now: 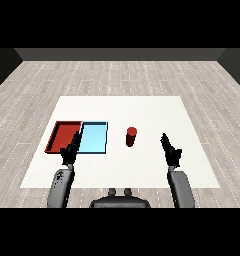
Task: Pick the red can and put it in the red box
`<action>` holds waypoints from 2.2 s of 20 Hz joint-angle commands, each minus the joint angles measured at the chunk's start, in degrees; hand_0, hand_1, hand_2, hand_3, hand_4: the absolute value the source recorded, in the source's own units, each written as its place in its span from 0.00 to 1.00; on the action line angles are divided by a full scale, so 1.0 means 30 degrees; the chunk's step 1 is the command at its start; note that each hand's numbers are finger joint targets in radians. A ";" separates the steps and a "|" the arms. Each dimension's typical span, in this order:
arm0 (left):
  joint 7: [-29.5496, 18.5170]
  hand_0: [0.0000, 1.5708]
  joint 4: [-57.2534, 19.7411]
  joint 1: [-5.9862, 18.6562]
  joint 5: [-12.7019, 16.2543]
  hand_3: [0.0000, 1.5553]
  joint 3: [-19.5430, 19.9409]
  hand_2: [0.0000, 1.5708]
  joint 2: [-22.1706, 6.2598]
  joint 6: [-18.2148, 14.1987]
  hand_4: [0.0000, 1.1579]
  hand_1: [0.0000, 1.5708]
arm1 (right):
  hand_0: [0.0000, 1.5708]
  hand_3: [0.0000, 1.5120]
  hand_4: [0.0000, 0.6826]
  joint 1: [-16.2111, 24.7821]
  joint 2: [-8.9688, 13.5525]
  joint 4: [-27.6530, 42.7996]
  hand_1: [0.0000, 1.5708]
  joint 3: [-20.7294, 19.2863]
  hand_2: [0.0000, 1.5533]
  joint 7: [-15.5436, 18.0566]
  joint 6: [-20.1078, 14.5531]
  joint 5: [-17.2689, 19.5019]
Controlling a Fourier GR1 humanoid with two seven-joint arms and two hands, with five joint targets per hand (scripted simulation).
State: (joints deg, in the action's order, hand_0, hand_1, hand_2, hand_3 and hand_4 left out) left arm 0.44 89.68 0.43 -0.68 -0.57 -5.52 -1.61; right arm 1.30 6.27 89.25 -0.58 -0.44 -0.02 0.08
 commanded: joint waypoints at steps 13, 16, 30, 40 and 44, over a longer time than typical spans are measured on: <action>-0.6844 0.00 0.0830 -0.0227 0.1090 0.00 0.1214 0.00 0.0863 0.0665 0.00 0.00 | 0.00 0.00 0.00 -0.4015 -0.1511 -0.3508 0.00 -0.0835 0.00 0.5676 0.1181 -0.1601; -0.7598 0.00 0.1323 -0.1505 0.0912 0.00 0.0833 0.00 0.1133 0.0827 0.00 0.00 | 0.00 0.00 0.00 -0.2774 -0.1486 -0.1857 0.00 -0.0139 0.00 0.5398 0.1363 -0.1329; -0.6755 0.00 0.0407 0.0415 0.0840 0.00 0.1364 0.00 0.0841 0.0691 0.00 0.00 | 0.00 0.00 0.00 -0.4809 -0.1735 -0.4434 0.00 -0.0608 0.00 0.5792 0.0508 -0.1471; -0.7038 0.00 0.0969 -0.0576 0.0902 0.00 0.1232 0.00 0.0913 0.0882 0.00 0.00 | 0.00 0.00 0.00 -0.6189 -0.1833 -0.7494 0.00 -0.1067 0.00 0.7206 0.1156 -0.2304; -0.6894 0.00 -0.0247 0.1126 0.1181 0.00 0.1537 0.00 0.0967 0.0772 0.00 0.00 | 0.00 0.00 0.00 -0.7922 -0.2082 -1.0137 0.00 -0.0416 0.00 0.7802 -0.0064 -0.2875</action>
State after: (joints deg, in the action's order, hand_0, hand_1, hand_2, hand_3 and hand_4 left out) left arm -20.49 92.21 -0.23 2.47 3.14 -2.56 1.05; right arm -20.17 0.45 63.16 -3.59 21.67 1.52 -6.37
